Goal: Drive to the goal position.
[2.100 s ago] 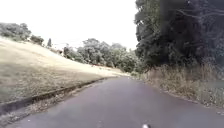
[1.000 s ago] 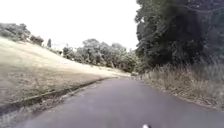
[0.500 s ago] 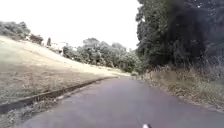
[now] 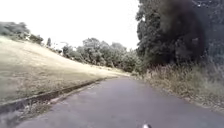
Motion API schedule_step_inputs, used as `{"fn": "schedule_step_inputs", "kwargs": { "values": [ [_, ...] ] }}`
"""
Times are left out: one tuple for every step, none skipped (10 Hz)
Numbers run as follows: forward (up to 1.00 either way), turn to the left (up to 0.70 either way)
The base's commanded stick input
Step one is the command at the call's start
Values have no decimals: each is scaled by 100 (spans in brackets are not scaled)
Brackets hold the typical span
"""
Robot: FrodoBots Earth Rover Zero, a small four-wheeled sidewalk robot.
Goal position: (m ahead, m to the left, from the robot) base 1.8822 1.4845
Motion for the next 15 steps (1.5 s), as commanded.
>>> {"fn": "schedule_step_inputs", "kwargs": {
  "values": [
    [45, 0],
    [45, 0],
    [45, 0],
    [45, 0],
    [45, 0],
    [45, 0],
    [45, 0],
    [45, 0],
    [45, 0],
    [45, 0],
    [45, 0],
    [45, 0],
    [45, 0],
    [45, 0],
    [45, 0]
  ]
}}
